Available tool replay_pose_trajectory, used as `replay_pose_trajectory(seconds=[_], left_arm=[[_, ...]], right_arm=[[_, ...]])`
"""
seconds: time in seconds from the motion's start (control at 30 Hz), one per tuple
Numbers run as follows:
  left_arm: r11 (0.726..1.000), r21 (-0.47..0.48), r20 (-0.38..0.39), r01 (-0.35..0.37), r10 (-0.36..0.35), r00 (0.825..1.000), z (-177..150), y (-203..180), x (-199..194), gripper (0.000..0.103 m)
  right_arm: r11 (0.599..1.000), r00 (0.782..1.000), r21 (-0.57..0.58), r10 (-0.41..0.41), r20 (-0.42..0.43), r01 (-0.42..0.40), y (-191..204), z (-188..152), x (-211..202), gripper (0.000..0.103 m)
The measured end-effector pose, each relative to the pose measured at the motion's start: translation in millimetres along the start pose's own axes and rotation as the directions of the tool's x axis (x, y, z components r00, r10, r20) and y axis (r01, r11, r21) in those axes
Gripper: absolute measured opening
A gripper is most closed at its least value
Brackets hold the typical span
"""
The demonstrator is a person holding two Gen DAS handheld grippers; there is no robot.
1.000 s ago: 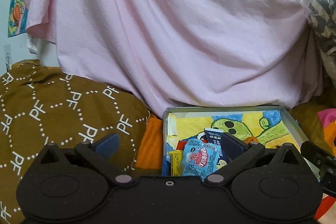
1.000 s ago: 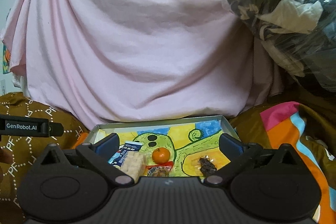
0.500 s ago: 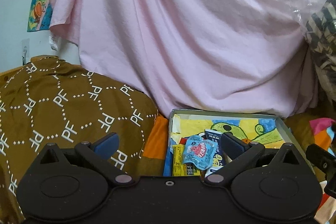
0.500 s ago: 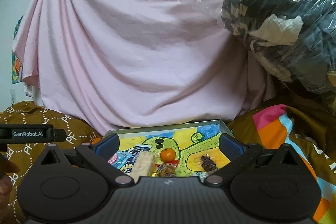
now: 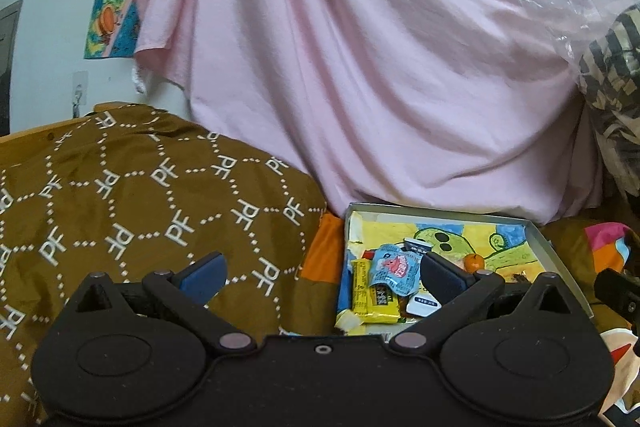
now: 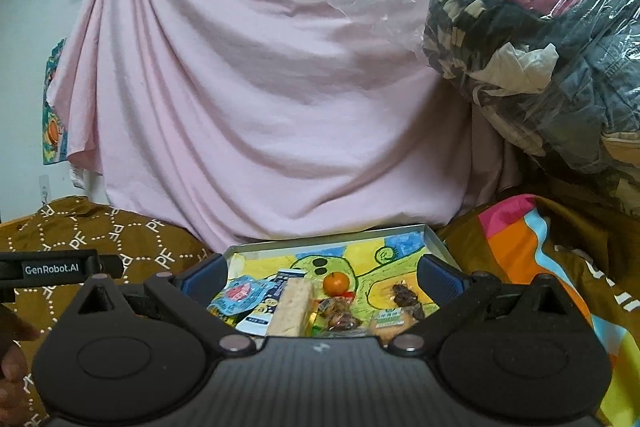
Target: Organize snacks
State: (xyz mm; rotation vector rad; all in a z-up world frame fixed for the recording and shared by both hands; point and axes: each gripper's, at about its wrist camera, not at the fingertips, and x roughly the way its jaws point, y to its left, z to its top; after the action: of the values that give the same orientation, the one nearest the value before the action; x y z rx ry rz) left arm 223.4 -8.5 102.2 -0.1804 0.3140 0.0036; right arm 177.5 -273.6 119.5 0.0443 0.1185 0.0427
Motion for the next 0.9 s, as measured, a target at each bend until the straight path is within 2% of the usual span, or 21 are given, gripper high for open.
replay_pose_trajectory(seconds=[0.43, 0.9], left_arm=[[1.0, 0.012, 0.022, -0.022, 0.022, 1.0, -8.4, 10.9, -41.5, 0.102], [0.998, 0.054, 0.023, -0.027, 0.026, 0.999, -30.2, 15.3, -81.2, 0.102]], right_arm=[[0.999, 1.0, 0.042, -0.004, -0.007, 0.004, 3.0, -2.8, -34.6, 0.103], [1.0, 1.0, 0.01, 0.001, -0.015, -0.001, 15.2, -16.8, -79.3, 0.103]])
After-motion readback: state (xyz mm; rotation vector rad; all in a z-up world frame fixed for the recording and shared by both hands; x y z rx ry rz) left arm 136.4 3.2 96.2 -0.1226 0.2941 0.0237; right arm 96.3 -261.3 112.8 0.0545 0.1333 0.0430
